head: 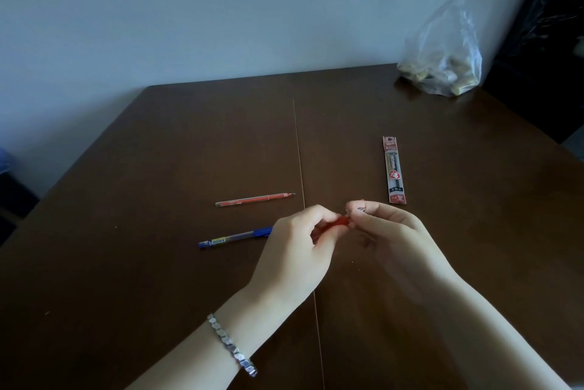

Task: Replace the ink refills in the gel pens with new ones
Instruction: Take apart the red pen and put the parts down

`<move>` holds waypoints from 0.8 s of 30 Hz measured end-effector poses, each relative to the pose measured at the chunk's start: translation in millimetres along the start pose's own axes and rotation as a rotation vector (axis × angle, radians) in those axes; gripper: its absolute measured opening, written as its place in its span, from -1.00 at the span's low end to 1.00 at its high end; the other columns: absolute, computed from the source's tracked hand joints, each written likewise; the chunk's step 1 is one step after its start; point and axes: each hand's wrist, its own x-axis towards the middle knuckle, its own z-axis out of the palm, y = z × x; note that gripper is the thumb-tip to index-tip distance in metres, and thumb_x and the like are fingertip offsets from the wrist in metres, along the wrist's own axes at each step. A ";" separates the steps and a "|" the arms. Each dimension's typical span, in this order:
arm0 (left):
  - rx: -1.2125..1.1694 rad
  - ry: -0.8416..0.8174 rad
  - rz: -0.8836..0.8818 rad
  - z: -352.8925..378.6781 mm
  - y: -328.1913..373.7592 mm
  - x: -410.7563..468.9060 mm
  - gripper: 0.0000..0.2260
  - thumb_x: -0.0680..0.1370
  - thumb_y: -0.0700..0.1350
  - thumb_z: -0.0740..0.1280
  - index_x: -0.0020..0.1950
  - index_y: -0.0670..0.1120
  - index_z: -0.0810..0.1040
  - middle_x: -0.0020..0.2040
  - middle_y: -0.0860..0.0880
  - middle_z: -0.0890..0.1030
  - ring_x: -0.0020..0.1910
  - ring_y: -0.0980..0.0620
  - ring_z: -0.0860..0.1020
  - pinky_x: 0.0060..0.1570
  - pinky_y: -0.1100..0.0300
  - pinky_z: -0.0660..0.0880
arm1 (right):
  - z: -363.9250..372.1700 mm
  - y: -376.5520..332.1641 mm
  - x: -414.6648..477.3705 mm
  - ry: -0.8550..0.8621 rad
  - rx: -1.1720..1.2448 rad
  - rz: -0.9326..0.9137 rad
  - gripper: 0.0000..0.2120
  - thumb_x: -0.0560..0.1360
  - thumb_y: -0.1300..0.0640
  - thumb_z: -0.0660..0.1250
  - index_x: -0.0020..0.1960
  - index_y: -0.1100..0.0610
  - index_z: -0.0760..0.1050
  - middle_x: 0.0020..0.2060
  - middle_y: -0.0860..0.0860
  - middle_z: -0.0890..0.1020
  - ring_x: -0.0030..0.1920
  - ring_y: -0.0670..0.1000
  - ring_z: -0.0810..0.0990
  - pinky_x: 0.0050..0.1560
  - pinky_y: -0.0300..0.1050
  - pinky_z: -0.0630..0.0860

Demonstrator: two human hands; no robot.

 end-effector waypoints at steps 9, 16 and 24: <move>0.013 -0.023 0.008 -1.2 -2.0 0.5 -0.87 0.46 -0.10 0.35 -0.05 -0.08 0.62 -0.22 0.08 0.64 -0.26 0.13 0.59 -0.22 0.44 0.49 | -2.8 1.8 -1.7 -0.001 -0.015 0.043 -0.90 0.38 0.14 0.37 -0.23 0.16 0.62 -0.30 0.08 0.65 -0.14 0.14 0.51 -0.04 0.02 0.40; 0.021 -0.045 -0.013 2.2 -2.8 1.2 -0.87 0.47 -0.09 0.34 -0.03 -0.07 0.61 -0.16 0.02 0.68 -0.21 0.11 0.61 -0.19 0.39 0.53 | -2.6 -1.5 -1.1 0.020 -0.131 0.039 -0.85 0.35 0.07 0.42 -0.22 0.16 0.63 -0.34 0.08 0.63 -0.27 0.01 0.49 -0.13 -0.07 0.39; 0.017 -0.103 -0.044 0.8 -5.7 0.9 -0.88 0.51 -0.06 0.28 -0.03 -0.03 0.57 -0.26 0.10 0.62 -0.22 0.15 0.58 -0.23 0.40 0.51 | -8.0 -3.0 -0.7 0.022 -0.188 0.009 -0.82 0.22 0.01 0.43 -0.31 0.12 0.63 -0.42 0.00 0.60 -0.36 -0.08 0.45 -0.24 -0.17 0.39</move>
